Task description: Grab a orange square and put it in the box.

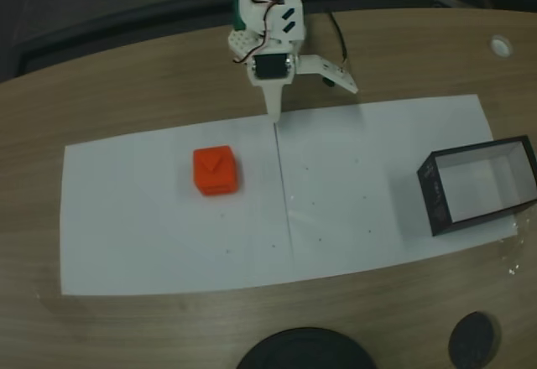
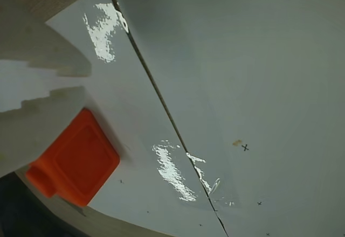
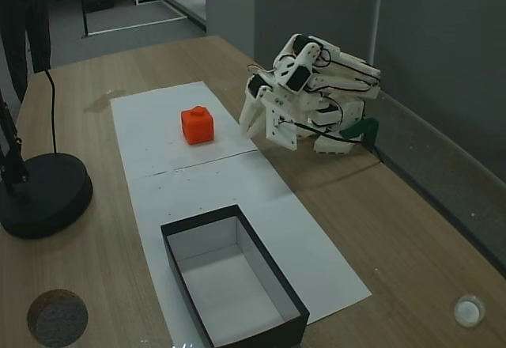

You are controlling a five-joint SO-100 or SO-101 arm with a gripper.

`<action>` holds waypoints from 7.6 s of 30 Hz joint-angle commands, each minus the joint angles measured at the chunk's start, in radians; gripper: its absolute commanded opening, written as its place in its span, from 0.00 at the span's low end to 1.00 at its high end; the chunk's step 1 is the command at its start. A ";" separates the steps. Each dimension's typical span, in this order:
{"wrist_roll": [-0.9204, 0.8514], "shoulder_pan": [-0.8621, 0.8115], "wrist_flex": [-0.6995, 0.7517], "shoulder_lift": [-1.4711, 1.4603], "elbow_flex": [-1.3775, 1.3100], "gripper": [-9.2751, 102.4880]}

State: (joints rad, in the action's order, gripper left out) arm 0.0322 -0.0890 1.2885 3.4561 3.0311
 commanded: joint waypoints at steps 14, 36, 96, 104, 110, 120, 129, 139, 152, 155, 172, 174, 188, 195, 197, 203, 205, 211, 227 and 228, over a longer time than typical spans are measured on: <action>-0.138 -0.336 -0.204 -0.104 -0.383 0.30; -0.132 -0.350 0.034 -1.485 -1.114 0.44; -0.129 0.785 0.307 -2.146 -2.510 0.20; -0.086 0.790 0.314 -2.451 -2.714 0.20; -0.078 0.796 0.316 -2.520 -2.726 0.19; -0.074 0.793 0.334 -2.523 -2.717 0.25; -0.040 0.784 0.380 -2.514 -2.729 0.41; -0.061 0.609 0.437 -2.221 -2.755 0.10; 0.069 0.123 0.439 -1.420 -2.444 0.08; 0.063 0.066 0.436 -1.218 -2.295 0.08; 0.029 0.037 0.293 -0.423 -1.562 0.08; 0.029 0.038 0.272 -0.387 -1.485 0.08; 0.028 0.035 0.110 -0.037 -1.080 0.08; 0.028 0.031 0.028 0.020 -0.874 0.08; 0.028 0.032 -0.009 0.020 -0.805 0.08; 0.026 0.028 -0.135 0.020 -0.471 0.08; 0.021 0.038 -0.173 0.020 -0.356 0.08; 0.025 0.028 -0.238 0.020 -0.083 0.08; 0.021 0.029 0.000 0.020 -0.029 0.08; 0.018 0.031 0.008 0.020 -0.031 0.08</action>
State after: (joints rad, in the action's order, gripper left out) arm 0.0568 -0.0583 1.2471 3.4561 3.0726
